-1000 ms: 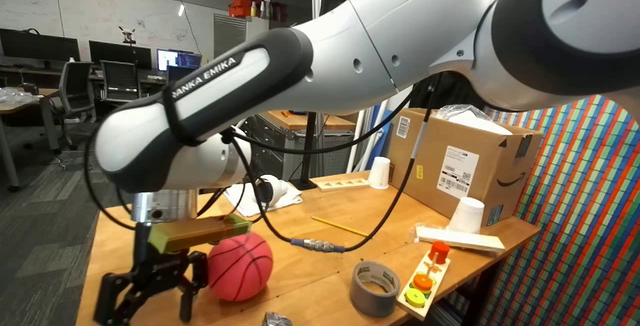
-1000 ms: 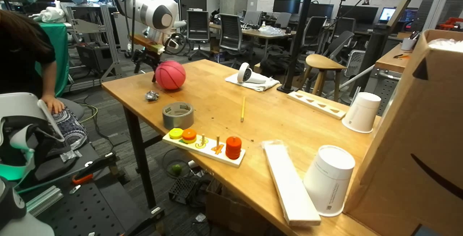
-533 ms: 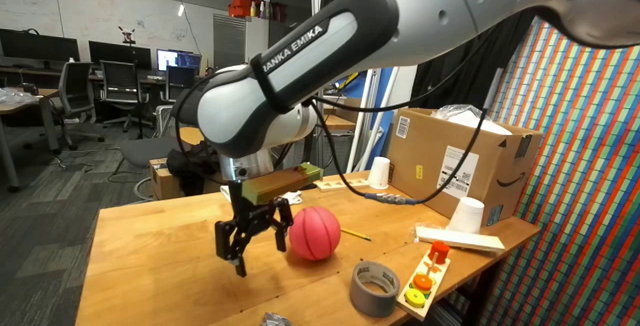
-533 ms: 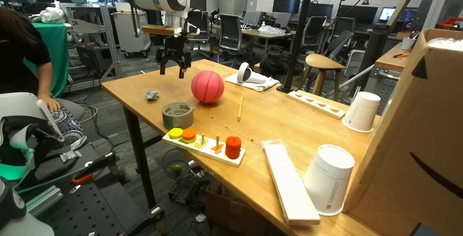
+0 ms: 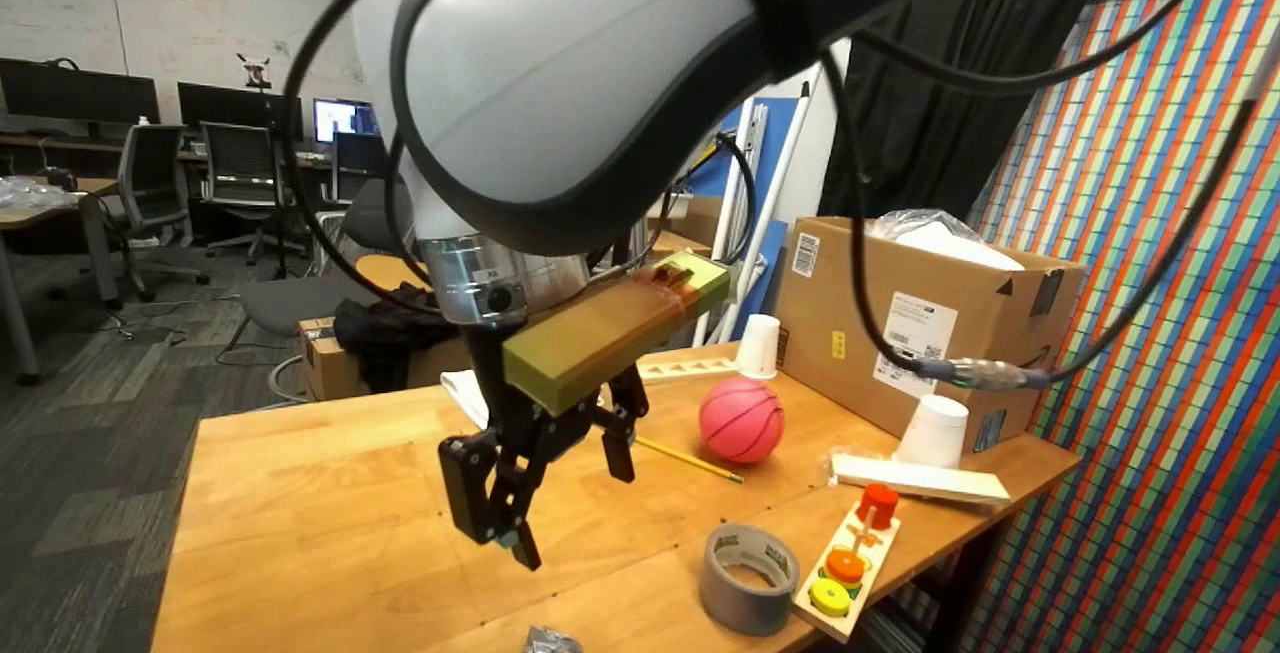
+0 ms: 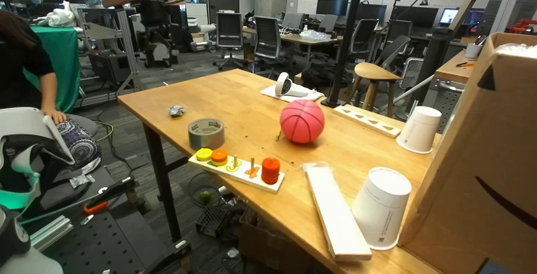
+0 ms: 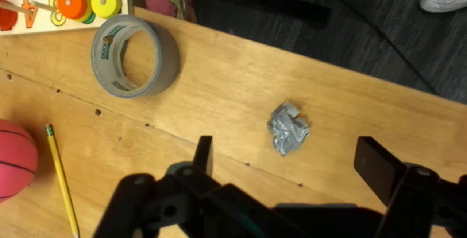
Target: Move the ball to the right
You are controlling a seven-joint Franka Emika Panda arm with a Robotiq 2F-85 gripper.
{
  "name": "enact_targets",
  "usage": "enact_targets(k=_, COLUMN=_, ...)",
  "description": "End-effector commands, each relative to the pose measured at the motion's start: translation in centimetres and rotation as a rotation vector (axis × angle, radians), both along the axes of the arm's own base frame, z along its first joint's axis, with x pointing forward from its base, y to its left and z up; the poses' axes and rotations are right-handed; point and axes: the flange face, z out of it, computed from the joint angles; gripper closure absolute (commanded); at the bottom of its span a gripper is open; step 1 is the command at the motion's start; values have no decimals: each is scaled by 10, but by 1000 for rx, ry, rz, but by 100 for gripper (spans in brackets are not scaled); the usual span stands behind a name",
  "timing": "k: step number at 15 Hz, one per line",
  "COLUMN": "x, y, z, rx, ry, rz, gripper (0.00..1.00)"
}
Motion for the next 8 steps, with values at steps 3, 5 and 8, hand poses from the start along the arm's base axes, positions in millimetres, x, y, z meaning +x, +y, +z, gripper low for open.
enact_targets(k=3, x=-84, y=31, z=32, rx=5, ry=-70, rz=11, gripper=0)
enact_targets(k=5, x=-94, y=41, z=40, rx=29, ry=-90, rz=10, gripper=0)
enact_targets(k=8, x=-92, y=48, z=36, rx=16, ry=-76, rz=31, gripper=0)
